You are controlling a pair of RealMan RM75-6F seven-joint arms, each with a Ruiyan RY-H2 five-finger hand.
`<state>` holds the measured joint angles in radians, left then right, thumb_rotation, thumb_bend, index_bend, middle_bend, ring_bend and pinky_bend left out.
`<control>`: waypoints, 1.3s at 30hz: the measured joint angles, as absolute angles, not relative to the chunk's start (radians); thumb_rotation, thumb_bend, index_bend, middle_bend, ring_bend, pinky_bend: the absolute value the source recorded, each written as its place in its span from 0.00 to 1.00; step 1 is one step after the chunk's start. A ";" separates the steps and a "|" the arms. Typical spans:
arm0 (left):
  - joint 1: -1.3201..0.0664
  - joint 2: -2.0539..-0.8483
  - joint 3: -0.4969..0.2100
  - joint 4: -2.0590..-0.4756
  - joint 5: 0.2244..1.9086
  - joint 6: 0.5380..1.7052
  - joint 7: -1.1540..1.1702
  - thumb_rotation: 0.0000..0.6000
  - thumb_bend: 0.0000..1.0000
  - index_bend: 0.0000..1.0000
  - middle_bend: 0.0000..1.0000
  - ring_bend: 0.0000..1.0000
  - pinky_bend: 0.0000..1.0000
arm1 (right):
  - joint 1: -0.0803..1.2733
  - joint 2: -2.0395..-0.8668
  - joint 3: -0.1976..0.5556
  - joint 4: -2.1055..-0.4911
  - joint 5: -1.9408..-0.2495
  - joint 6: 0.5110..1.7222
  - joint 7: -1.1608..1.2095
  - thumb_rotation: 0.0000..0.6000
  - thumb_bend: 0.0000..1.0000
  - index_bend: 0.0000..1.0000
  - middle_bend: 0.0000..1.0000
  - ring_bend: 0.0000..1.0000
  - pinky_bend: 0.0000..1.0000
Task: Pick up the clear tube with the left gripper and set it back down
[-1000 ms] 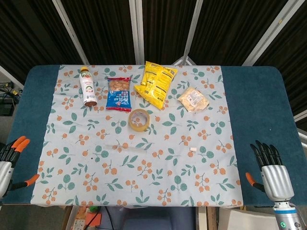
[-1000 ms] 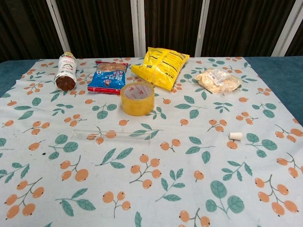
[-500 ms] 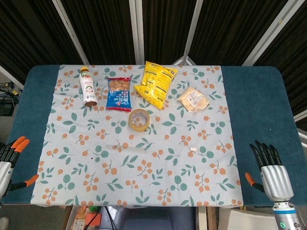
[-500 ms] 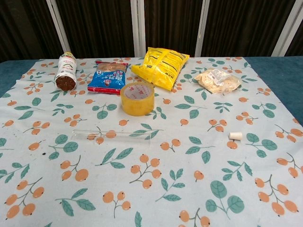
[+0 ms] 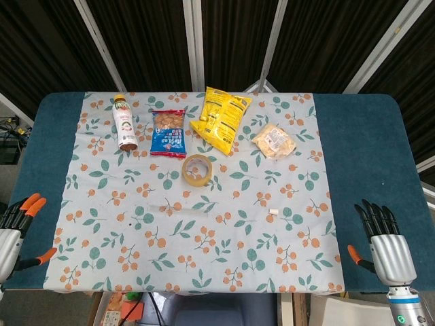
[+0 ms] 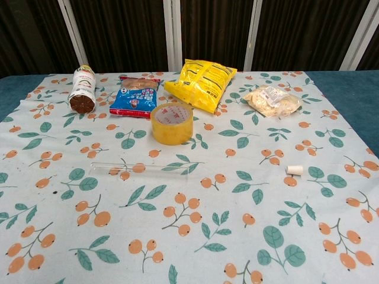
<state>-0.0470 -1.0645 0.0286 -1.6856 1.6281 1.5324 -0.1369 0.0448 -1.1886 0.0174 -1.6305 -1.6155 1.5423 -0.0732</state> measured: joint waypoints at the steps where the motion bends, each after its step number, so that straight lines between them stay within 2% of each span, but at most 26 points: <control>1: -0.049 -1.063 0.028 -1.688 1.629 1.531 -0.130 1.00 0.18 0.05 0.00 0.00 0.00 | 0.045 -1.190 0.018 -1.632 -1.615 1.542 -0.075 1.00 0.32 0.00 0.00 0.00 0.00; 8: -0.098 -1.051 0.003 -1.728 1.616 1.467 -0.033 1.00 0.18 0.10 0.07 0.00 0.00 | 0.048 -1.193 0.021 -1.641 -1.598 1.528 -0.074 1.00 0.32 0.00 0.00 0.00 0.00; 11: -0.141 -1.052 -0.018 -1.765 1.590 1.404 0.033 1.00 0.18 0.15 0.13 0.00 0.00 | 0.050 -1.196 0.022 -1.645 -1.594 1.523 -0.075 1.00 0.32 0.00 0.00 0.00 0.00; 14: -0.193 -1.064 -0.045 -1.806 1.540 1.325 0.107 1.00 0.18 0.21 0.14 0.00 0.00 | 0.051 -1.198 0.023 -1.647 -1.591 1.520 -0.075 1.00 0.32 0.00 0.00 0.00 0.00; 17: -0.246 -1.089 -0.074 -1.835 1.478 1.257 0.189 1.00 0.18 0.24 0.23 0.01 0.00 | 0.052 -1.199 0.025 -1.650 -1.585 1.517 -0.074 1.00 0.32 0.00 0.00 0.00 0.00; 20: -0.294 -1.130 -0.100 -1.848 1.412 1.205 0.279 1.00 0.19 0.26 0.29 0.02 0.00 | 0.053 -1.199 0.029 -1.656 -1.575 1.513 -0.069 1.00 0.32 0.00 0.00 0.00 0.00; 27: -0.397 -1.274 -0.143 -1.827 1.257 1.124 0.472 1.00 0.25 0.36 0.33 0.04 0.00 | 0.052 -1.196 0.031 -1.655 -1.572 1.516 -0.059 1.00 0.32 0.00 0.00 0.00 0.00; 34: -0.465 -1.407 -0.160 -1.790 1.134 1.090 0.594 1.00 0.28 0.47 0.33 0.04 0.00 | 0.051 -1.190 0.034 -1.655 -1.567 1.517 -0.037 1.00 0.32 0.00 0.00 0.00 0.00; 39: -0.517 -1.517 -0.176 -1.755 1.020 1.096 0.687 1.00 0.28 0.47 0.35 0.04 0.00 | 0.050 -1.184 0.034 -1.656 -1.565 1.516 -0.023 1.00 0.32 0.00 0.00 0.00 0.00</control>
